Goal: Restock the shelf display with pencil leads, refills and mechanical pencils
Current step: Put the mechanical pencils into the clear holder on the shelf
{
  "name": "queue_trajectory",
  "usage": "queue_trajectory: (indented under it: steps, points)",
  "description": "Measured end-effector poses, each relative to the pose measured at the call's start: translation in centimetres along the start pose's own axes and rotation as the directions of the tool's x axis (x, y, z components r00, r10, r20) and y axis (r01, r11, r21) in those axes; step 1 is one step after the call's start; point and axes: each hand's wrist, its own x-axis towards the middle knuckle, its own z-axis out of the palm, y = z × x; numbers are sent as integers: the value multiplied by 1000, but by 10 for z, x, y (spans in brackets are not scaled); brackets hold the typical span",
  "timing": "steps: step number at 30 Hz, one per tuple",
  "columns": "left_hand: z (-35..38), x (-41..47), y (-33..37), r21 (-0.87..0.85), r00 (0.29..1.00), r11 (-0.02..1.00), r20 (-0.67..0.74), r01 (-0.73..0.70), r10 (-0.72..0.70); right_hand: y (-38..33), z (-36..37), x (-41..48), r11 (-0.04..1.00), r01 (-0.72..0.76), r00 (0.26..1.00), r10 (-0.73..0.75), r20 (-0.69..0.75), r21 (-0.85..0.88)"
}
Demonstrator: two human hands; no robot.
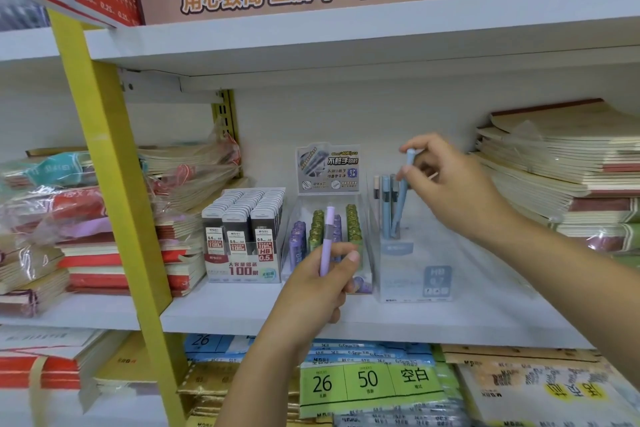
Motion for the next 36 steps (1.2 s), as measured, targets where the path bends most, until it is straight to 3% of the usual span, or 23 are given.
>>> queue_trajectory:
  steps: [6,20,25,31,36]
  points:
    - [1,2,-1,23,999,1000,-44,-3,4,16,13,-4,998,-5,993,13,119,-63]
    - [3,0,3,71,999,997,-50,-18,22,13,17,8,998,-34,995,40,91,-61]
    - [4,0,6,0,999,1000,-40,-11,11,12,19,9,997,-44,995,49,83,-58]
    - [4,-1,4,114,994,990,-61,-78,85,10,22,12,996,-89,996,89,24,-5]
    - [4,-1,6,114,985,984,-92,-137,148,12,25,10,983,-136,980,151,132,-121]
